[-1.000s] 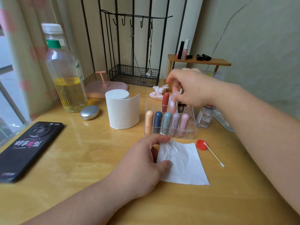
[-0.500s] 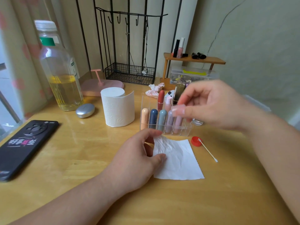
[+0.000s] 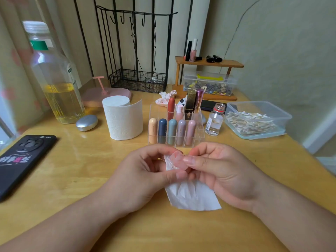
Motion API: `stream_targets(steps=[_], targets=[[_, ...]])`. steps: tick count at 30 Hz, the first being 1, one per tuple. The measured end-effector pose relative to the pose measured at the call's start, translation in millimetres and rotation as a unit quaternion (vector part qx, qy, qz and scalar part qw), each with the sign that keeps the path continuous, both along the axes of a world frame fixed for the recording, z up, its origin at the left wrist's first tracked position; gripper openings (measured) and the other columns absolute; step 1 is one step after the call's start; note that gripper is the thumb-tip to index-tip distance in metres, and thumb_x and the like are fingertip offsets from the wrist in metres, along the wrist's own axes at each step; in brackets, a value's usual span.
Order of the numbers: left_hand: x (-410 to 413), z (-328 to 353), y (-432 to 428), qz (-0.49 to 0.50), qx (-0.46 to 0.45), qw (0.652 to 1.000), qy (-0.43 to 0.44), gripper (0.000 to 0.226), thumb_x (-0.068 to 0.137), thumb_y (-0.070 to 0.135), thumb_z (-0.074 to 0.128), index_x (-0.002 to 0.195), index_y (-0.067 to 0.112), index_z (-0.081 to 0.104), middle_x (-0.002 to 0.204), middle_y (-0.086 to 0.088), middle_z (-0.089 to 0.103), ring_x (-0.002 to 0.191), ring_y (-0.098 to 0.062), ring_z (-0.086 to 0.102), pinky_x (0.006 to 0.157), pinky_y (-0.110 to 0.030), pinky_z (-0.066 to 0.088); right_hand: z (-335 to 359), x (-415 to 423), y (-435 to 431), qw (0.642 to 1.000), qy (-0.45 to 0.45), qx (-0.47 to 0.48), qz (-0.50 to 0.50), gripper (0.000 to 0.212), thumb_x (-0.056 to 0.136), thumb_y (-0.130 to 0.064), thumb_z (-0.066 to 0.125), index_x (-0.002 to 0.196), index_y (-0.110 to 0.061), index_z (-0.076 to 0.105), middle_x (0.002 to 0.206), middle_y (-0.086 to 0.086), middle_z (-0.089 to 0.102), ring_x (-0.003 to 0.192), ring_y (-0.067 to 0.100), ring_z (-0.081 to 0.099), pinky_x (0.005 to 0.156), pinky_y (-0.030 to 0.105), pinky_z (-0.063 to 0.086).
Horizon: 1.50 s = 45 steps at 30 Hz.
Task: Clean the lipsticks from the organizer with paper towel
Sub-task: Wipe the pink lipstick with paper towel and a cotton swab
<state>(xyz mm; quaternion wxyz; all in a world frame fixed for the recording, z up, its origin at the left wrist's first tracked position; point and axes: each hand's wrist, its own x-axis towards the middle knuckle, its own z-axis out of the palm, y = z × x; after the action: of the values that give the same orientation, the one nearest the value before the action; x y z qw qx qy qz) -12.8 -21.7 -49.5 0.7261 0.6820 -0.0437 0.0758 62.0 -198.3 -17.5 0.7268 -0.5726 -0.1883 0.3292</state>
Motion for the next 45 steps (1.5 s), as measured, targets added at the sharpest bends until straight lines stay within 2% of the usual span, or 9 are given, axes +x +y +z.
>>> stream_targets(steps=[5, 9, 14, 16, 20, 23, 28, 37, 45], targets=[[-0.6, 1.0, -0.8, 0.017, -0.026, 0.999, 0.011, 0.026, 0.08, 0.013, 0.08, 0.102, 0.004, 0.07, 0.104, -0.022, 0.072, 0.099, -0.047, 0.064, 0.097, -0.054, 0.049, -0.1, 0.4, 3.3, 1.0, 0.012, -0.011, 0.019, 0.024, 0.08, -0.01, 0.071, 0.094, 0.005, 0.06, 0.088, 0.017, 0.074, 0.078, 0.021, 0.069, 0.065, 0.028, 0.052], [-0.1, 2.8, -0.9, 0.022, -0.104, 0.993, 0.051, 0.03, 0.081, 0.012, 0.077, 0.103, -0.006, 0.069, 0.105, -0.033, 0.068, 0.098, -0.045, 0.066, 0.091, -0.055, 0.053, 2.8, -4.5, 2.1, 0.981, -0.163, -0.101, -0.029, 0.035, 0.077, -0.038, 0.078, 0.092, -0.008, 0.068, 0.088, 0.001, 0.074, 0.083, 0.017, 0.064, 0.073, 0.029, 0.053], [0.1, 10.1, 0.9, 0.012, -0.223, 0.967, 0.118, 0.037, 0.083, 0.012, 0.074, 0.109, -0.014, 0.064, 0.105, -0.027, 0.069, 0.095, -0.03, 0.066, 0.089, -0.039, 0.056, 10.2, -27.5, -8.9, 0.746, -0.539, -0.387, 0.049, 0.103, 0.046, -0.08, 0.076, 0.132, -0.054, 0.024, 0.13, -0.042, 0.022, 0.131, -0.014, 0.022, 0.104, 0.014, 0.028], [-0.5, 13.2, -0.6, 0.005, -0.259, 0.958, 0.126, 0.024, 0.082, 0.014, 0.071, 0.097, -0.005, 0.069, 0.091, -0.018, 0.07, 0.087, -0.025, 0.068, 0.086, -0.036, 0.058, -0.7, -31.6, -6.9, 0.721, -0.585, -0.371, 0.02, 0.093, 0.058, -0.072, 0.076, 0.134, -0.049, 0.028, 0.129, -0.041, 0.027, 0.129, -0.013, 0.024, 0.104, 0.01, 0.024], [-1.1, 16.0, -1.4, 0.025, -0.285, 0.948, 0.141, 0.016, 0.08, 0.017, 0.068, 0.089, 0.005, 0.068, 0.078, -0.014, 0.066, 0.066, -0.023, 0.07, 0.061, -0.029, 0.061, -7.6, -26.5, -2.3, 0.866, -0.406, -0.238, -0.168, 0.009, 0.087, -0.027, 0.073, 0.096, -0.029, 0.07, 0.092, -0.021, 0.072, 0.086, -0.002, 0.066, 0.074, 0.017, 0.049], [-0.3, 15.6, 3.8, 0.06, -0.244, 0.962, 0.11, 0.019, 0.077, 0.011, 0.073, 0.092, 0.003, 0.063, 0.091, -0.021, 0.069, 0.066, -0.027, 0.07, 0.059, -0.031, 0.061, 7.5, -16.5, -11.1, 0.969, -0.098, -0.119, -0.195, 0.01, 0.09, -0.013, 0.068, 0.096, -0.014, 0.076, 0.091, 0.002, 0.078, 0.085, 0.019, 0.075, 0.078, 0.035, 0.058], [-4.5, 9.7, -2.9, 0.086, -0.082, 0.992, 0.039, 0.018, 0.071, 0.004, 0.075, 0.087, 0.002, 0.067, 0.084, -0.028, 0.069, 0.062, -0.033, 0.066, 0.058, -0.036, 0.058, 10.3, -5.0, -26.5, 0.972, 0.115, -0.051, -0.197, 0.022, 0.087, -0.017, 0.067, 0.105, -0.007, 0.076, 0.099, 0.014, 0.076, 0.089, 0.032, 0.074, 0.089, 0.044, 0.053], [-8.8, 9.0, -14.8, 0.067, 0.066, 0.995, 0.038, 0.018, 0.077, 0.024, 0.08, 0.092, 0.015, 0.078, 0.078, -0.023, 0.067, 0.059, -0.017, 0.056, 0.06, -0.025, 0.049, -8.0, -8.3, -27.3, 0.989, 0.069, 0.002, -0.135, 0.031, 0.092, -0.015, 0.056, 0.117, -0.001, 0.068, 0.111, 0.021, 0.072, 0.104, 0.038, 0.069, 0.1, 0.054, 0.047], [-7.2, 4.7, -11.3, 0.027, 0.063, 0.995, 0.066, 0.021, 0.084, 0.032, 0.077, 0.094, 0.013, 0.077, 0.069, -0.007, 0.067, 0.065, -0.016, 0.059, 0.069, -0.021, 0.049, 1.8, -24.6, -29.5, 0.954, -0.283, -0.036, -0.09, 0.026, 0.098, -0.011, 0.048, 0.101, -0.019, 0.073, 0.095, -0.012, 0.077, 0.092, 0.001, 0.071, 0.075, 0.006, 0.048]])
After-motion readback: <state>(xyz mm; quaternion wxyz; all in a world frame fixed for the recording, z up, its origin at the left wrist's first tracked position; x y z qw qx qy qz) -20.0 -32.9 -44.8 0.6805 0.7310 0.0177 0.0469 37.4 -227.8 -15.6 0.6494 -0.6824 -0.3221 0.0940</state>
